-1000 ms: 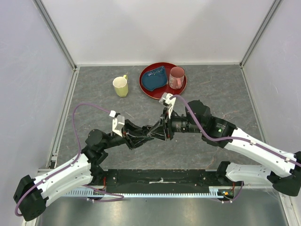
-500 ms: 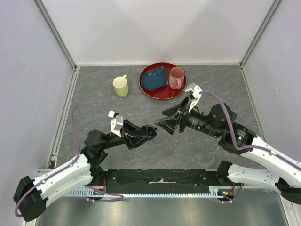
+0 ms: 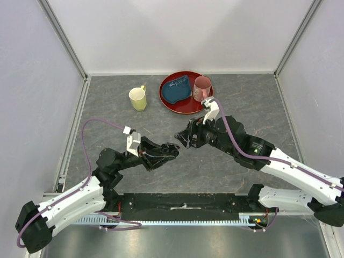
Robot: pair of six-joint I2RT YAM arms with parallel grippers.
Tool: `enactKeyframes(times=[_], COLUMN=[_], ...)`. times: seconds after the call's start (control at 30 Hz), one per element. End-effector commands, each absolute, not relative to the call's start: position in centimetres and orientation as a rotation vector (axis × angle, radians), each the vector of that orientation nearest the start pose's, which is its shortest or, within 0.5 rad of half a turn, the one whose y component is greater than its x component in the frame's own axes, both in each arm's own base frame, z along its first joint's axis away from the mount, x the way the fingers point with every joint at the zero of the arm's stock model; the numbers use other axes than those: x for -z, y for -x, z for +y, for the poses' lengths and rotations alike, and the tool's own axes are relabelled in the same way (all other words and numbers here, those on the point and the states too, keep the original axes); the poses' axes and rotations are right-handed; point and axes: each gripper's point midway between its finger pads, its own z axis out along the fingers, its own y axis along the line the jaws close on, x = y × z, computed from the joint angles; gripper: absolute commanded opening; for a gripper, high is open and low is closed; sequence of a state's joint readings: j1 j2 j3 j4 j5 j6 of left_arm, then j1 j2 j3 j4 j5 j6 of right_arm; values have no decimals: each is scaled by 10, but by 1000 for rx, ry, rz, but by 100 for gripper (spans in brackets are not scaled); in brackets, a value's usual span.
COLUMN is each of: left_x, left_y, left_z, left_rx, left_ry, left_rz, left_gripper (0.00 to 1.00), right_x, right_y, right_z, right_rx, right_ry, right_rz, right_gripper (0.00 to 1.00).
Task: Insert the wireless bluetooth earbuds into the charging case
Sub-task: Close the charging case.
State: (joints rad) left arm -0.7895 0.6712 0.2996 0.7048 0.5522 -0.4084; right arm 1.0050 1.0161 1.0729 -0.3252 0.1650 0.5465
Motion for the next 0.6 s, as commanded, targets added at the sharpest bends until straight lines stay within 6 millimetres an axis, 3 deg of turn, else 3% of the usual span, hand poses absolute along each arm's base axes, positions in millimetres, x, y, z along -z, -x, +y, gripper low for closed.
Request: enactKeyframes(times=[0.0,0.33,0.57], left_x=[-295,-294,-294], left_y=[-118,-118,-118], left_z=[-272,-273,-272], left_rx=[1329,1339,1335], left_ry=[-793,-795,-788], left_rz=[1110,1108,1105], left_gripper=[2,2,2], right_x=[-309,-294,-279], right_y=[-195,-179,-171], right_z=[302,324,328], right_rx=[-947,-1039,-1071], right_ry=[314,440,485], right_rz=[1938,1992,2032], right_gripper=[80,80,79])
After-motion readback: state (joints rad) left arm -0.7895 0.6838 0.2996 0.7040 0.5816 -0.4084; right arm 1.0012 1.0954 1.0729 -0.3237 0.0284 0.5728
